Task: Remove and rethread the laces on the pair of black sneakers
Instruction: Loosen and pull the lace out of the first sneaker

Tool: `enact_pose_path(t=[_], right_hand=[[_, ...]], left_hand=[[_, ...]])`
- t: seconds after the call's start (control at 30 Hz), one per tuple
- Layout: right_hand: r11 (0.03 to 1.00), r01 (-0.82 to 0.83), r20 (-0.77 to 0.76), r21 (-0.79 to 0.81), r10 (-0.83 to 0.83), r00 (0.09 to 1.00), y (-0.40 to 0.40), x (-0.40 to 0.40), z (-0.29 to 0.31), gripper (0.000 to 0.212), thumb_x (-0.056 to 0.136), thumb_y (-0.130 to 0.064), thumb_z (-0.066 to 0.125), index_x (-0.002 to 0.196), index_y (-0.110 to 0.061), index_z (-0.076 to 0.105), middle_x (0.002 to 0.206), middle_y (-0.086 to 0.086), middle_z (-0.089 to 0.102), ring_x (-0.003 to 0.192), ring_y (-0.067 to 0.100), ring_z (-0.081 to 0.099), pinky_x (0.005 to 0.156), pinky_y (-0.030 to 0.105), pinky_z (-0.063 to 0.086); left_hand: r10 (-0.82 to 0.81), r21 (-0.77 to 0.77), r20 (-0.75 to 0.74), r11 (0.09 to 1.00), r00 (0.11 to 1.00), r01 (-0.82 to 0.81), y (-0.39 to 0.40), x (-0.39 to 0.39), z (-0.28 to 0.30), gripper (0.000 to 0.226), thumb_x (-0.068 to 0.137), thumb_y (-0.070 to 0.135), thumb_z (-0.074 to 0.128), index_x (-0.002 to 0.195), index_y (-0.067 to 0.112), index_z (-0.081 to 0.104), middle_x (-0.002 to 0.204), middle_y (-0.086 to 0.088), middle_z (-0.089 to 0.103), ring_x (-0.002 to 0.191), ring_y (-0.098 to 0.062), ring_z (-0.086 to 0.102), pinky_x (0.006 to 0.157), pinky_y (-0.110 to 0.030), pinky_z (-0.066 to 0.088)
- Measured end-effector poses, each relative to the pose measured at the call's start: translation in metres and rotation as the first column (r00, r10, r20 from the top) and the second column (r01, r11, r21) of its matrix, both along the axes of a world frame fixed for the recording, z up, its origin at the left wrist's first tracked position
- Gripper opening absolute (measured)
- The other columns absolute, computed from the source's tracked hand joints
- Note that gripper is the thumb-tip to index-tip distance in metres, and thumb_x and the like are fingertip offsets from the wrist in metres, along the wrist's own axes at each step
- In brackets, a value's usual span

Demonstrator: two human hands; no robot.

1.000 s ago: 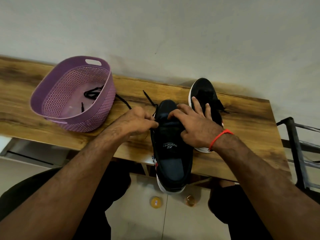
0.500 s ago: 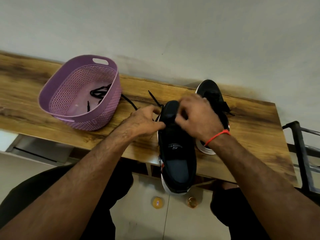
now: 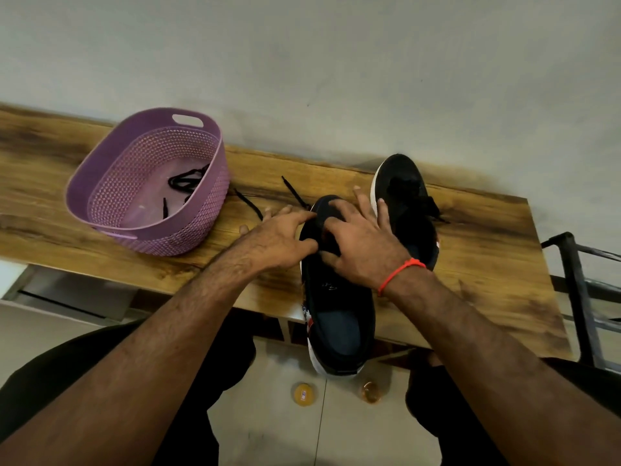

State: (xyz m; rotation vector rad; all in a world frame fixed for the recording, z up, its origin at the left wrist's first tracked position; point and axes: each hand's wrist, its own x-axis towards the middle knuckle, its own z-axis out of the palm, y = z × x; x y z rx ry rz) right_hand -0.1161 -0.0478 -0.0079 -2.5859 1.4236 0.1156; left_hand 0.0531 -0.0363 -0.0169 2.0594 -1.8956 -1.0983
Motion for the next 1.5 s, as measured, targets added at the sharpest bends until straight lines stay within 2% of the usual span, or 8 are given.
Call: enact_pose_path(t=[0.3, 0.6, 0.77, 0.87, 1.0, 1.1, 1.23, 1.5], right_hand=[[0.923, 0.384, 0.447, 0.011, -0.349, 0.824, -0.025, -0.023, 0.014, 0.012, 0.081, -0.020, 0.060, 0.079, -0.013, 0.051, 0.085, 0.006, 0.055, 0.081, 0.028, 0.054, 0.070, 0.037, 0.046], [0.997, 0.004, 0.115, -0.071, 0.004, 0.993, -0.012, -0.011, 0.003, 0.044, 0.089, -0.040, 0.063, 0.128, -0.025, 0.053, 0.160, 0.006, 0.017, 0.152, 0.033, -0.008, 0.122, 0.055, -0.002], [0.999, -0.023, 0.136, -0.027, 0.027, 0.990, -0.009, -0.006, -0.005, 0.021, 0.096, -0.035, 0.057, 0.110, -0.021, 0.064, 0.149, 0.002, 0.041, 0.149, 0.029, 0.017, 0.122, 0.050, 0.011], [0.967, 0.241, 0.546, -0.078, -0.161, 0.822, -0.024, -0.014, 0.001, 0.008, 0.087, -0.024, 0.062, 0.087, -0.016, 0.062, 0.103, 0.004, 0.064, 0.103, 0.023, 0.059, 0.092, 0.036, 0.048], [0.800, 0.599, 0.804, -0.039, -0.330, 0.494, -0.044, -0.040, 0.024, 0.012, 0.087, -0.016, 0.060, 0.097, -0.010, 0.064, 0.102, 0.006, 0.065, 0.094, 0.016, 0.057, 0.079, 0.004, 0.037], [0.858, 0.511, 0.754, -0.044, -0.307, 0.580, -0.040, -0.041, 0.024, 0.020, 0.086, -0.014, 0.062, 0.106, -0.011, 0.063, 0.109, 0.001, 0.059, 0.111, 0.021, 0.053, 0.092, 0.003, 0.031], [0.990, 0.105, 0.297, -0.096, -0.072, 0.952, -0.023, -0.021, 0.008, 0.027, 0.088, -0.037, 0.064, 0.113, -0.026, 0.063, 0.146, 0.006, 0.043, 0.149, 0.033, 0.013, 0.123, 0.054, 0.007], [0.998, -0.024, 0.077, 0.053, 0.020, 0.997, -0.012, -0.002, -0.005, 0.025, 0.096, -0.036, 0.058, 0.117, -0.027, 0.068, 0.157, -0.001, 0.034, 0.152, 0.031, 0.003, 0.121, 0.058, 0.004]], left_hand=[[-0.030, -0.032, 0.198, 0.999, 0.980, 0.037, 0.001, -0.001, 0.003, 0.069, 0.094, 0.050, 0.059, 0.155, 0.046, 0.026, 0.170, 0.000, -0.003, 0.153, -0.032, -0.021, 0.111, -0.070, -0.018], [-0.028, -0.014, 0.181, 0.999, 0.983, 0.031, 0.001, -0.003, 0.005, 0.071, 0.094, 0.049, 0.058, 0.156, 0.045, 0.023, 0.170, -0.003, -0.002, 0.154, -0.032, -0.018, 0.113, -0.070, -0.014], [-0.029, -0.006, 0.161, 1.000, 0.987, 0.030, 0.002, -0.004, 0.004, 0.072, 0.094, 0.049, 0.058, 0.156, 0.045, 0.023, 0.170, -0.003, -0.002, 0.154, -0.033, -0.016, 0.113, -0.071, -0.012], [-0.032, -0.005, 0.153, 0.999, 0.988, 0.033, 0.001, -0.004, 0.005, 0.071, 0.094, 0.048, 0.059, 0.156, 0.044, 0.024, 0.170, -0.003, -0.002, 0.154, -0.034, -0.015, 0.112, -0.071, -0.012], [-0.027, 0.000, 0.152, 1.000, 0.988, 0.027, 0.002, -0.005, 0.005, 0.071, 0.095, 0.047, 0.060, 0.156, 0.044, 0.024, 0.170, -0.002, -0.002, 0.154, -0.034, -0.016, 0.113, -0.071, -0.013], [-0.027, -0.002, 0.149, 1.000, 0.988, 0.028, 0.002, -0.006, 0.006, 0.071, 0.095, 0.047, 0.060, 0.156, 0.044, 0.024, 0.170, -0.003, -0.002, 0.154, -0.034, -0.015, 0.113, -0.071, -0.013], [-0.028, 0.001, 0.156, 1.000, 0.987, 0.029, 0.003, -0.007, 0.007, 0.071, 0.095, 0.047, 0.059, 0.157, 0.044, 0.024, 0.170, -0.003, -0.002, 0.154, -0.034, -0.015, 0.113, -0.071, -0.012], [-0.045, 0.016, 0.155, 0.999, 0.987, 0.043, 0.003, -0.006, 0.007, 0.070, 0.096, 0.046, 0.057, 0.157, 0.043, 0.023, 0.170, -0.001, -0.001, 0.154, -0.035, -0.014, 0.112, -0.073, -0.011]])
